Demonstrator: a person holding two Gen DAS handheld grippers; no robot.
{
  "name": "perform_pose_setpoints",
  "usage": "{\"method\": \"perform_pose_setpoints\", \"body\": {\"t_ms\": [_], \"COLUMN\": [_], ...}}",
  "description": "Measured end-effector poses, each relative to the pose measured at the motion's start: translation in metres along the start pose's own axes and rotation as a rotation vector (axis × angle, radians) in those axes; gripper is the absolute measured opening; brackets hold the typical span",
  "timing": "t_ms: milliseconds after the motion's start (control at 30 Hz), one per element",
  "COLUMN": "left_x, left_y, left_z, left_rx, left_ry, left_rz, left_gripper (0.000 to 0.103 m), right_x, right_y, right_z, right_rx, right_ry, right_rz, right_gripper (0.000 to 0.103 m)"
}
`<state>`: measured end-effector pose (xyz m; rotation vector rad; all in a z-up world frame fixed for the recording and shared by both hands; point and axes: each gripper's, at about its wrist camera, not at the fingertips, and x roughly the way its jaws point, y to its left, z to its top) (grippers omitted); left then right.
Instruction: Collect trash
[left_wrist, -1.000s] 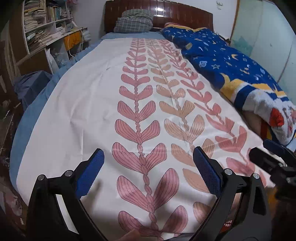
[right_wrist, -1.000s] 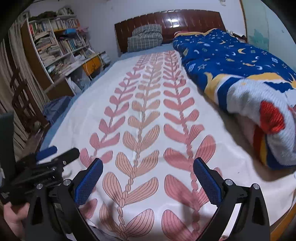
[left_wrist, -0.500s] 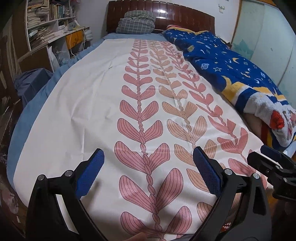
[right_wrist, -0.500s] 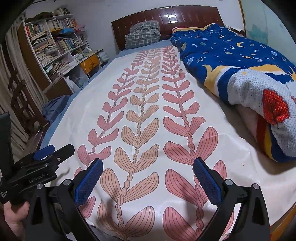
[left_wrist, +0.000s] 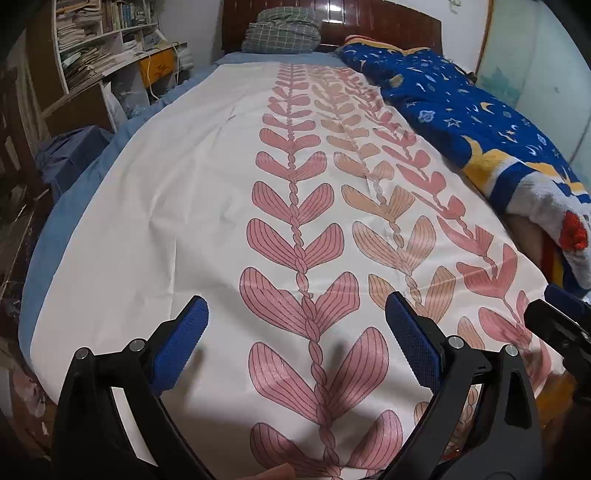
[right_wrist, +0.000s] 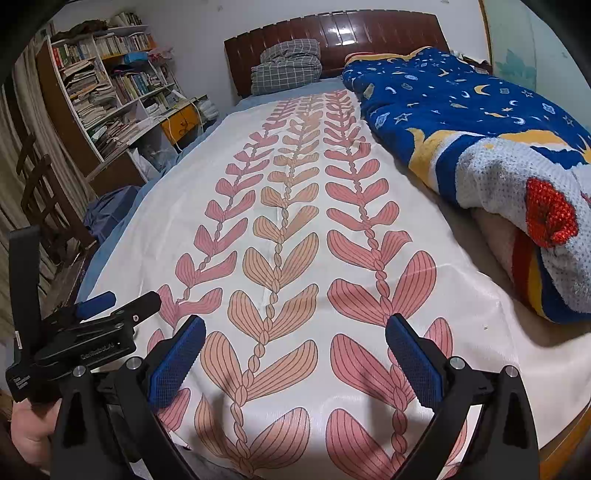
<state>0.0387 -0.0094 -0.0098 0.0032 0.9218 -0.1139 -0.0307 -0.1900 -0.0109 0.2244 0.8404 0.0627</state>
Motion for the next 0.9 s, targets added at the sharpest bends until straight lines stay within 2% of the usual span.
{"method": "perform_pose_setpoints", "body": {"t_ms": [500,700,900], "left_x": [-0.0023,-0.0033,-0.0014], "left_y": [-0.0072,-0.0060,-0.0075], "left_z": [0.0010,0.0036,0.0039], "left_rx": [0.038,0.021,0.028], "left_ry": [-0.031,-0.042,-0.040], "left_rz": [0.000,-0.028,-0.010], "left_gripper": [0.095,0.095,0.095], "right_x": [0.0043,0.0065,0.0077], "right_y": [-0.0014,-0.0018,-0.0020], "right_z": [-0.0032,-0.0053,-0.0056], "right_rx": [0.003,0.003,0.003], "right_ry": [0.020,0.024,0.022], "right_rz": [-0.002,-0.004,-0.006], "right_gripper": [0.096,0.096,0.096]}}
